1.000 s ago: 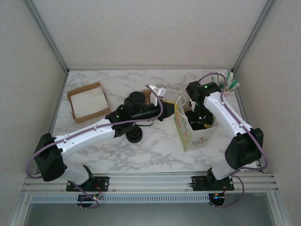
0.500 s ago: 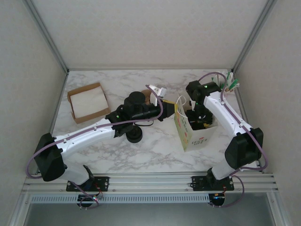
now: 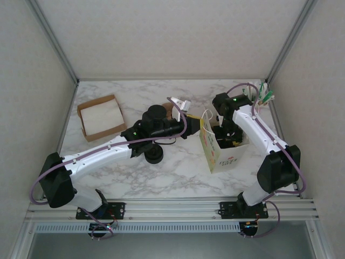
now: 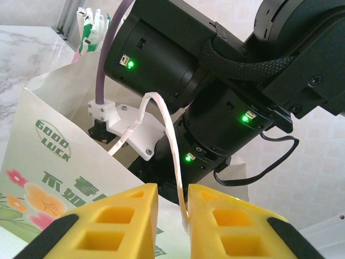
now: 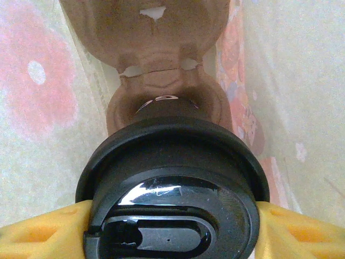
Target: Pack the takeout coffee
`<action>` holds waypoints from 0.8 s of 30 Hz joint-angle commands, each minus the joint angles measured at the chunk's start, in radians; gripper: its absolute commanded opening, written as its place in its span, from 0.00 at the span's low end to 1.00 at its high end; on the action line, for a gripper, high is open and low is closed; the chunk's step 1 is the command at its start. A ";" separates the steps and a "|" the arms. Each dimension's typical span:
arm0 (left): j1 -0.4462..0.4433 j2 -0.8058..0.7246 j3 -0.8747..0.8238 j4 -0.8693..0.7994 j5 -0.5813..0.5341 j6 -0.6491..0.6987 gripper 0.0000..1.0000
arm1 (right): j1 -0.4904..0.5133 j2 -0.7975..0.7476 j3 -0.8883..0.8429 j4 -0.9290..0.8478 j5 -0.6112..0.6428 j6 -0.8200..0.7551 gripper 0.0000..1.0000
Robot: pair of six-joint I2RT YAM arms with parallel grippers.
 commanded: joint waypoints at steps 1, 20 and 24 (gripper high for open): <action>-0.004 -0.018 -0.006 0.037 0.002 0.011 0.21 | -0.008 -0.001 -0.012 0.006 0.001 0.003 0.67; -0.004 -0.017 -0.009 0.041 0.007 0.011 0.21 | -0.009 -0.007 -0.045 0.087 0.006 -0.008 0.67; -0.004 -0.020 -0.008 0.039 0.006 0.013 0.21 | -0.008 0.002 -0.066 0.119 0.003 -0.012 0.67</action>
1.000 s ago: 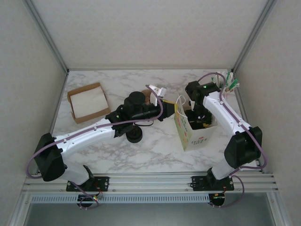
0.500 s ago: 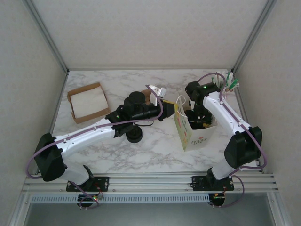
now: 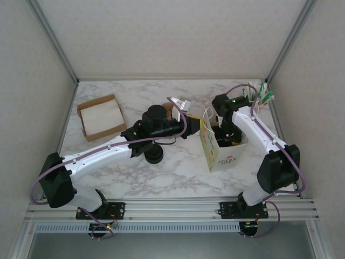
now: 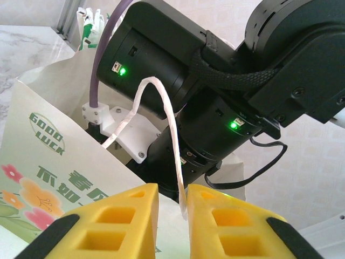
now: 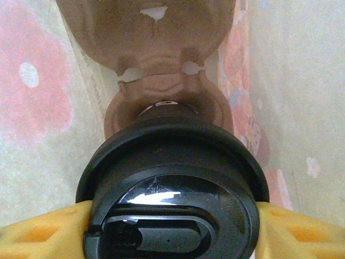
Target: Pack the takeout coffee
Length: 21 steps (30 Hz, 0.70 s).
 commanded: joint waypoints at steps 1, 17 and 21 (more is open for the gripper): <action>-0.004 -0.021 -0.007 0.037 0.004 0.013 0.21 | -0.008 0.005 -0.027 0.062 0.003 -0.011 0.67; -0.004 -0.019 -0.004 0.033 0.004 0.017 0.21 | -0.009 0.016 -0.022 0.061 0.000 -0.014 0.67; -0.004 -0.020 -0.004 0.030 0.004 0.020 0.21 | -0.008 0.021 -0.019 0.062 -0.004 -0.014 0.67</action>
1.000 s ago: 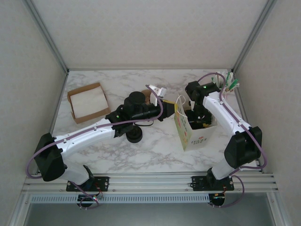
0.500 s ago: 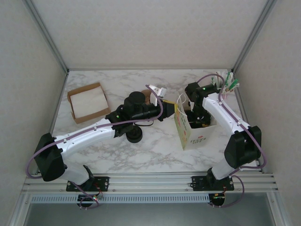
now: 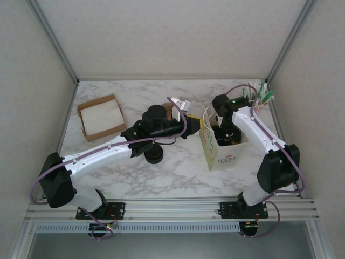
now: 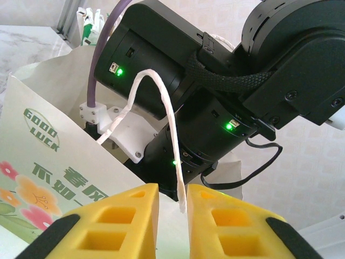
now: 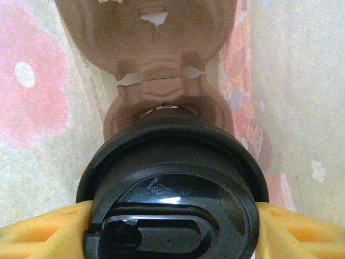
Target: Pack the takeout coffee
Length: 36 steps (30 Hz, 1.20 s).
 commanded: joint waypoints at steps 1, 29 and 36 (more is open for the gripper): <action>-0.004 -0.022 -0.005 0.031 0.003 0.019 0.21 | -0.006 0.020 -0.013 0.040 -0.004 -0.010 0.67; -0.004 -0.024 0.001 0.022 0.002 0.027 0.20 | -0.006 0.033 -0.010 0.048 -0.005 -0.014 0.67; -0.004 -0.022 -0.004 0.025 0.000 0.024 0.20 | -0.007 0.040 -0.025 0.065 -0.011 -0.014 0.67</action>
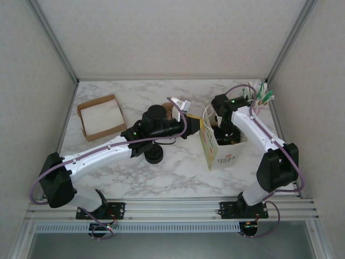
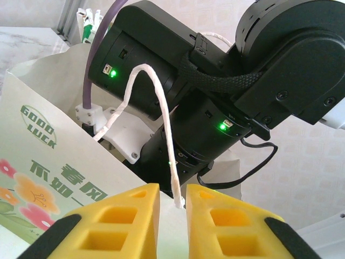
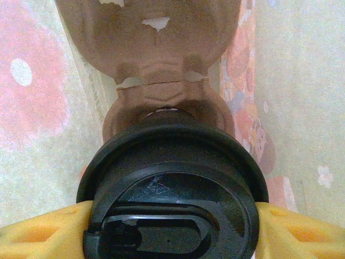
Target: Pack the takeout coffee
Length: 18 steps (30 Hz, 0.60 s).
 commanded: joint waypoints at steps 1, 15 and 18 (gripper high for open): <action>-0.004 -0.023 -0.004 0.023 -0.001 0.017 0.20 | -0.007 0.030 -0.025 0.053 -0.010 -0.006 0.67; -0.004 -0.015 -0.004 0.028 0.002 0.015 0.20 | -0.006 0.018 -0.034 0.056 -0.009 -0.003 0.69; -0.004 -0.014 -0.004 0.028 0.002 0.014 0.20 | -0.006 0.010 -0.027 0.046 -0.005 0.001 0.70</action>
